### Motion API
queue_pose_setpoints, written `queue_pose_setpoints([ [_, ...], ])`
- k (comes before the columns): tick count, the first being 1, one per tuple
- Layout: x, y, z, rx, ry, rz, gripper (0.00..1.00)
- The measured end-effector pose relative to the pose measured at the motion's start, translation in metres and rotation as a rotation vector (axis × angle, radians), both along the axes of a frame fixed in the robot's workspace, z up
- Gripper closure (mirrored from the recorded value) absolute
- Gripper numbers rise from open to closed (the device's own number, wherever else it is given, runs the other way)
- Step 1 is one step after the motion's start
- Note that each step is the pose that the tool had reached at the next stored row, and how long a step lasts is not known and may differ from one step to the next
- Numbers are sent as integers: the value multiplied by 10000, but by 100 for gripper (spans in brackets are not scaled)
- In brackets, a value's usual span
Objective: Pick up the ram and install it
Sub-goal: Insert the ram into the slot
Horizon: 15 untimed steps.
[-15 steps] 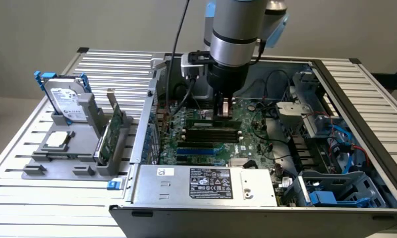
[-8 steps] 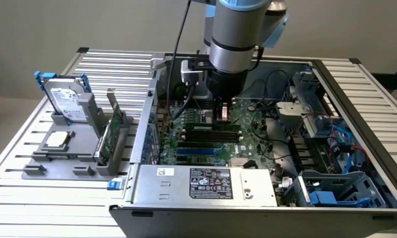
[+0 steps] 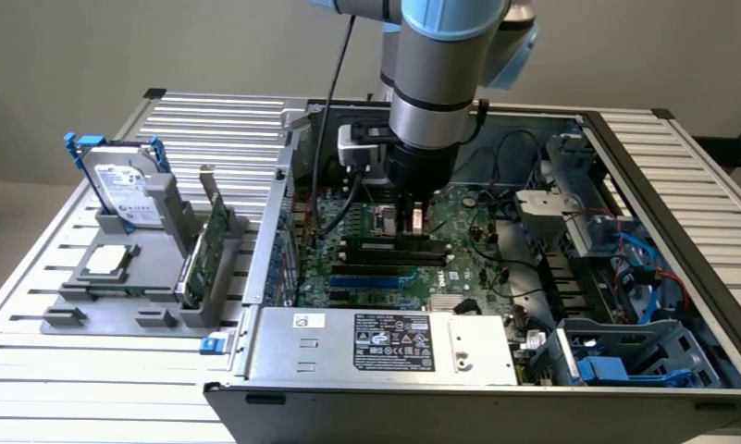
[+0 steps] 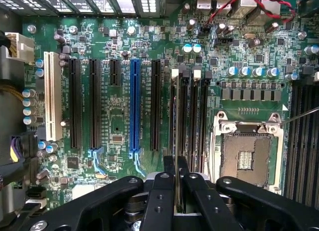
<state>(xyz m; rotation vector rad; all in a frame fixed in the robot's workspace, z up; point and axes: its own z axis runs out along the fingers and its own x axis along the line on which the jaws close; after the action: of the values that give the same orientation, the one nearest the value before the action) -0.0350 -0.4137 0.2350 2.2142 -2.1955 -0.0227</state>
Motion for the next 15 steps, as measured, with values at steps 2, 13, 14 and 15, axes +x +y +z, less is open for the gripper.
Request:
queue_pose_setpoints([
  [2,1,-6,-13,0,-7,1,86],
  [13,19,-20,-33,7,-8,-1,86],
  [14,20,-20,-35,11,-8,-1,86],
  [15,21,-20,-39,17,-9,-1,86],
])
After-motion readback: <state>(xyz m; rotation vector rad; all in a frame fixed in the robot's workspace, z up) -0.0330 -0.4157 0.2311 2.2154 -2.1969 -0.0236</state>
